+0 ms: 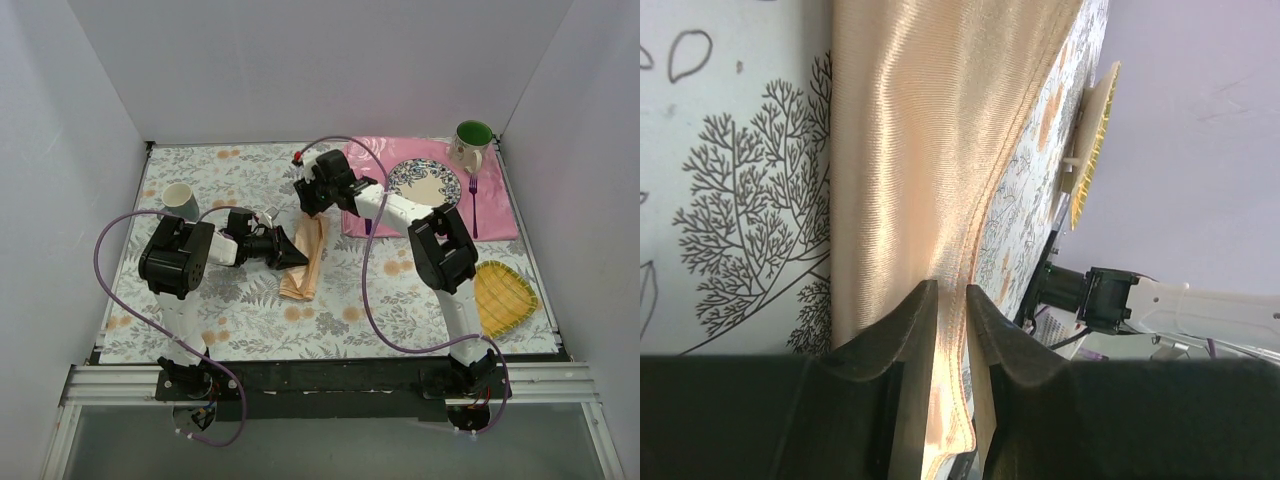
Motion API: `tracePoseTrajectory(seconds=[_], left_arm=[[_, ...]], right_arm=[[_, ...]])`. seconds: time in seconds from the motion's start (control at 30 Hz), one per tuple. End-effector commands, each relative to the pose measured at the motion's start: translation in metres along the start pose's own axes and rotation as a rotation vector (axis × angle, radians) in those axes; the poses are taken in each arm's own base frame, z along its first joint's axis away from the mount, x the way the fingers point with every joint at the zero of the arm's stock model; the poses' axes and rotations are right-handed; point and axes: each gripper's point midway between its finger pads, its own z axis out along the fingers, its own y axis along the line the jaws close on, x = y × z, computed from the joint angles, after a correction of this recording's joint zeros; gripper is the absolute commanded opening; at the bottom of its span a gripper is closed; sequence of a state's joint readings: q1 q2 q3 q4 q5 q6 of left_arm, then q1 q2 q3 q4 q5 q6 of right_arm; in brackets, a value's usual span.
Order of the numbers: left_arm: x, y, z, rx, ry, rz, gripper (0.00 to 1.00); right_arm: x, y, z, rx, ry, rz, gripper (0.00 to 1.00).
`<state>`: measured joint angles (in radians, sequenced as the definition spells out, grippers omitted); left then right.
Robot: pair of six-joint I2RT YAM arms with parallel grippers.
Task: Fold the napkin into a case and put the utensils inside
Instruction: Smooth out the smaller rectangle-folded napkin at the center of the board.
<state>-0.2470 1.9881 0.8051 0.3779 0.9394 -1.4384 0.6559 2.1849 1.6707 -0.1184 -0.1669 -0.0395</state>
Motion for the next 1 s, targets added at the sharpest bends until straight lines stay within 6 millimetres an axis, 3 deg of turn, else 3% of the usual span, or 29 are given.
tracePoseTrajectory(seconds=[0.0,0.17,0.23,0.5,0.73,0.97], left_arm=[[0.019,0.051,0.002,-0.186,-0.011,-0.094,0.20],[0.018,0.052,-0.001,-0.215,-0.033,-0.091,0.20],[0.020,0.056,-0.002,-0.232,-0.038,-0.108,0.20],[0.023,0.060,-0.002,-0.246,-0.038,-0.133,0.21],[0.022,0.059,-0.002,-0.246,-0.043,-0.129,0.21],[0.021,0.061,-0.003,-0.251,-0.048,-0.128,0.21]], right_arm=[[-0.060,-0.050,-0.033,0.283,-0.058,-0.175,0.60],[-0.038,-0.052,-0.029,0.281,0.038,-0.182,0.69],[-0.025,-0.044,-0.026,0.244,0.063,-0.172,0.70],[-0.013,-0.018,-0.012,0.205,0.086,-0.219,0.78],[0.008,-0.025,0.003,0.276,0.156,-0.322,0.78],[0.029,-0.030,0.002,0.297,0.212,-0.352,0.72]])
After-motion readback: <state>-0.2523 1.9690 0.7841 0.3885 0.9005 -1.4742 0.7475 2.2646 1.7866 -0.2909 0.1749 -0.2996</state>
